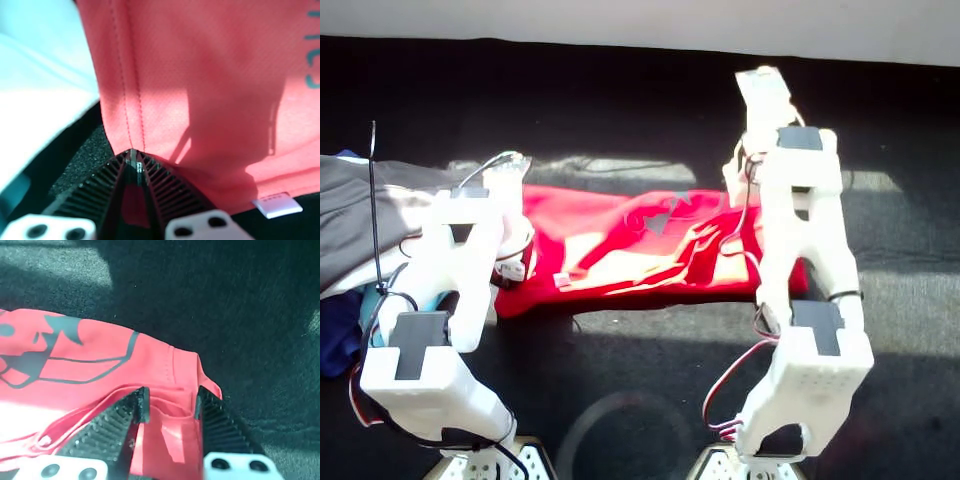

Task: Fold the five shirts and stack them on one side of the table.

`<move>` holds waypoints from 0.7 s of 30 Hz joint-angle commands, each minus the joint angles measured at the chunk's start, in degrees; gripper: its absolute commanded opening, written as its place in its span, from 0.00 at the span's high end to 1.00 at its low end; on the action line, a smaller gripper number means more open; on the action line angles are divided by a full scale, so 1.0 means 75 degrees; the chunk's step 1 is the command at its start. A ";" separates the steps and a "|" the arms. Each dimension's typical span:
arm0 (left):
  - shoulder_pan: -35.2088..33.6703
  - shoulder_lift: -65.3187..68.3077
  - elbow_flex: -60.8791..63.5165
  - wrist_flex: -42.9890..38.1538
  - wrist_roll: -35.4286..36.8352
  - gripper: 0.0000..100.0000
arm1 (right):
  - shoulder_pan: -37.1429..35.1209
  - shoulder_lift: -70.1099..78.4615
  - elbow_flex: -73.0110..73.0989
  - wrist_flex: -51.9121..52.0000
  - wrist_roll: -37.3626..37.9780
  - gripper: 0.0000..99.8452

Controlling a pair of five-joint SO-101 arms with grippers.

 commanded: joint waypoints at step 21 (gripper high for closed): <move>-0.0088 0.0029 -0.0006 -0.0246 -0.0023 0.99 | -0.1670 -0.0967 0.2526 -0.0826 -0.0188 0.99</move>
